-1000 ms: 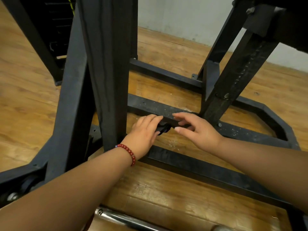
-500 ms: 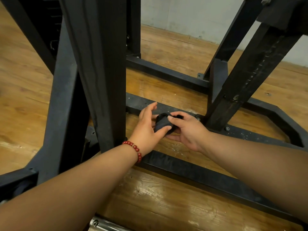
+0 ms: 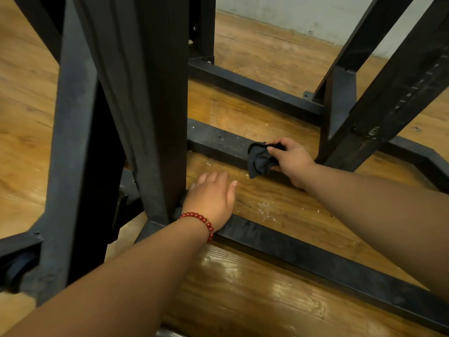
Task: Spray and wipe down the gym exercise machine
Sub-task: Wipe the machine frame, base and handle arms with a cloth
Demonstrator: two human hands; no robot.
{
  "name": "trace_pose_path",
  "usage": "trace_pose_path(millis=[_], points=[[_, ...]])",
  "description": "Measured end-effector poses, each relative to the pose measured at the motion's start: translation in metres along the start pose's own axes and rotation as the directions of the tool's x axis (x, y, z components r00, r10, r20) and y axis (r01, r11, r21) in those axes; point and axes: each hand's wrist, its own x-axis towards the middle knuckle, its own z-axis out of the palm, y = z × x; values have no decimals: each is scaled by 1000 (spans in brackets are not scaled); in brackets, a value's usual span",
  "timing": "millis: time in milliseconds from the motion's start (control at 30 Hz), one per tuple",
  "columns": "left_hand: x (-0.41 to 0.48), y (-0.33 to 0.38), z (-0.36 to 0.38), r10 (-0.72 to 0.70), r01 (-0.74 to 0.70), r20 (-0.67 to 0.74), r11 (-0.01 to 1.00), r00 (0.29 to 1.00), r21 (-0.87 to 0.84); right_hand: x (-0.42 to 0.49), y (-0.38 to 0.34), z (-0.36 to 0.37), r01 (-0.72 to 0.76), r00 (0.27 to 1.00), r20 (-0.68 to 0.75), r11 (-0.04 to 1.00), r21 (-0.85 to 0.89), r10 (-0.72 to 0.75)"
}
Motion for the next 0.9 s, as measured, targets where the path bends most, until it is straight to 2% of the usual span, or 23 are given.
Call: trace_pose_path(millis=[167, 300, 367, 400, 467, 500, 567, 667, 733, 900], points=[[9, -3, 0, -54, 54, -13, 998, 998, 36, 25, -7, 12, 90, 996, -17, 989, -115, -93], [14, -4, 3, -26, 27, -12, 998, 1000, 52, 49, 7, 20, 218, 974, 28, 906, -363, -223], [16, -4, 6, -37, 37, -2, 999, 999, 39, 54, 18, 18, 292, 949, 57, 793, -534, -311], [16, -4, 6, -46, 46, -8, 998, 999, 35, 54, 23, 16, 348, 919, 79, 700, -623, -387], [17, -5, 7, -61, 62, -34, 998, 998, 25, 55, 28, 11, 512, 816, 220, 495, -702, -534], [18, -5, 7, -70, 71, -44, 997, 997, 17, 56, 30, 8, 591, 771, 323, 430, -682, -549], [19, -5, 8, -90, 90, -52, 996, 995, 8, 59, 36, 3, 683, 716, 519, 314, -659, -467], [20, -4, 9, -103, 103, -58, 995, 993, -4, 64, 43, 0, 697, 694, 620, 123, -707, -366], [20, -5, 9, -111, 110, -63, 994, 992, -14, 65, 40, 4, 695, 691, 608, 129, -707, -391], [20, -3, 10, -126, 127, -71, 992, 989, -2, 72, 18, 32, 748, 639, 541, 277, -604, -547]])
